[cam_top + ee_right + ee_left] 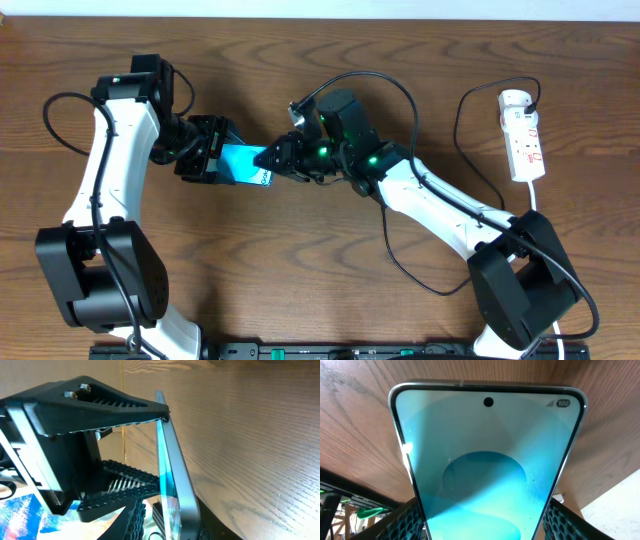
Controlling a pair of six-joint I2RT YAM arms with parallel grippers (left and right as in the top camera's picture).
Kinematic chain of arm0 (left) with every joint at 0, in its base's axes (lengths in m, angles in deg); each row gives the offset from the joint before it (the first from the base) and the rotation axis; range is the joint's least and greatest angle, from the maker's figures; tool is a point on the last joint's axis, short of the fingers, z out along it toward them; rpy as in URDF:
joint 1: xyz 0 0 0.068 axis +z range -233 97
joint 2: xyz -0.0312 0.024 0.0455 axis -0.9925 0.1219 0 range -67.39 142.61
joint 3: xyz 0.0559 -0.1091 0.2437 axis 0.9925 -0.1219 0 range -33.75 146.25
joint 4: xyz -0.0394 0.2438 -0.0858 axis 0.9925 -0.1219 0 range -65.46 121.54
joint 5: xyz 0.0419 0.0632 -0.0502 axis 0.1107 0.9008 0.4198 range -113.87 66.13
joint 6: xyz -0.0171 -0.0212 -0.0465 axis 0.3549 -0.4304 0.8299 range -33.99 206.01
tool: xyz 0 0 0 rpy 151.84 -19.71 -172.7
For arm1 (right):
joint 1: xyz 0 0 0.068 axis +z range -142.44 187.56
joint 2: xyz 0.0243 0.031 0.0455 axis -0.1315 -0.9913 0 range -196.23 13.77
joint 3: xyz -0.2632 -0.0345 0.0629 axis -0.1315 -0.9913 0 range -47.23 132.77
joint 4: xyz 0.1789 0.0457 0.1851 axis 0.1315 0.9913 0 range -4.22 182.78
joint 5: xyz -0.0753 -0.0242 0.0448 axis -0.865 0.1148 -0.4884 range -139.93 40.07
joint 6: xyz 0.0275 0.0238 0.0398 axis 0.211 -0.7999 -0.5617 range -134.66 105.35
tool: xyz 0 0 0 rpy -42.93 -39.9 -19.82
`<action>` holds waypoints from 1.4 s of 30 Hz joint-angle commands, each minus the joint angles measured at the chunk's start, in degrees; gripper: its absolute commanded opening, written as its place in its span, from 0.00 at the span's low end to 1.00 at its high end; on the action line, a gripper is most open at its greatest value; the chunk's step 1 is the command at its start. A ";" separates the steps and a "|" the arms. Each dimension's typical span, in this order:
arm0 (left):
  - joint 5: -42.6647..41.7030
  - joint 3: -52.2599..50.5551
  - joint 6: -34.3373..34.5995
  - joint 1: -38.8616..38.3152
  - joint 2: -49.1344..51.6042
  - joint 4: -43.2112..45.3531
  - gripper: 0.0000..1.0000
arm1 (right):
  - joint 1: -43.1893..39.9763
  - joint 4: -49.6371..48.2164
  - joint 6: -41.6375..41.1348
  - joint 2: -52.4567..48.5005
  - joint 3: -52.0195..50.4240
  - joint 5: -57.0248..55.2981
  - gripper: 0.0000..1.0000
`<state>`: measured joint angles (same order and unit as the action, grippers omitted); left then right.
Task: Plug charger to phone and switch on socket
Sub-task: 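Grasp the phone's side edge with the right gripper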
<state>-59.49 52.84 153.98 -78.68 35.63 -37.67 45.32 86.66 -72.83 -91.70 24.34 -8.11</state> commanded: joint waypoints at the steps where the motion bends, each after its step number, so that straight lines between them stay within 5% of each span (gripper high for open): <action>1: -1.46 -0.13 0.90 -0.59 -0.13 -0.39 0.07 | 0.57 0.76 0.15 0.50 0.74 -1.25 0.27; 42: -1.51 -0.13 0.90 -2.80 -0.13 -0.20 0.07 | 1.73 1.70 0.61 0.50 0.74 -5.51 0.24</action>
<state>-59.75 52.84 154.00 -81.30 35.63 -37.50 46.52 88.15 -72.81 -91.70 24.34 -13.00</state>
